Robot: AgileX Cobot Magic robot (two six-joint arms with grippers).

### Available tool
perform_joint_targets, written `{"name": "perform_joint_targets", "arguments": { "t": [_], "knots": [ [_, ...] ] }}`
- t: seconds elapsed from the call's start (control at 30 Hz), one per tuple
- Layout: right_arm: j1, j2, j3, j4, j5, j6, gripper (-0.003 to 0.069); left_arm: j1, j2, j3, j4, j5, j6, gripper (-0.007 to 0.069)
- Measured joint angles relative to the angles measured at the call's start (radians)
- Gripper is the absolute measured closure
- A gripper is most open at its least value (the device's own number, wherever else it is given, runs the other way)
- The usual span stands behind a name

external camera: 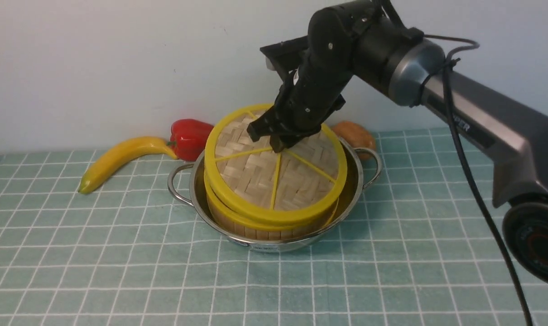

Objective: Place the steamer in the pot on the blue tablecloth, and put the lid on the steamer.
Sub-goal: 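Place the bamboo steamer lid onto the steamer basket in the pot with the right gripper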

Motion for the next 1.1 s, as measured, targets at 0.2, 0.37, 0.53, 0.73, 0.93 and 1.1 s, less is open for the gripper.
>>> {"name": "perform_joint_targets", "arguments": {
  "t": [0.2,0.37,0.53,0.73,0.93,1.1],
  "knots": [
    [0.0,0.019,0.0,0.003,0.0,-0.027,0.0512,0.0,0.0,0.0,0.0,0.0,0.0,0.0613],
    [0.0,0.019,0.0,0.003,0.0,-0.056,0.0512,0.0,0.0,0.0,-0.001,0.0,0.0,0.0605],
    [0.0,0.019,0.0,0.004,-0.003,-0.073,0.0512,0.0,0.0,0.0,-0.002,0.0,0.0,0.0602],
    [0.002,0.019,0.0,0.004,-0.006,-0.081,0.0512,0.0,0.0,0.0,-0.002,0.0,0.0,0.0602],
    [0.018,0.019,0.0,-0.003,-0.021,-0.098,0.0512,0.0,0.0,0.0,-0.004,0.0,0.0,0.0602],
    [0.019,0.019,0.0,-0.004,-0.03,-0.098,0.0512,0.0,0.0,0.0,-0.004,0.0,0.0,0.0602]
  ]
}}
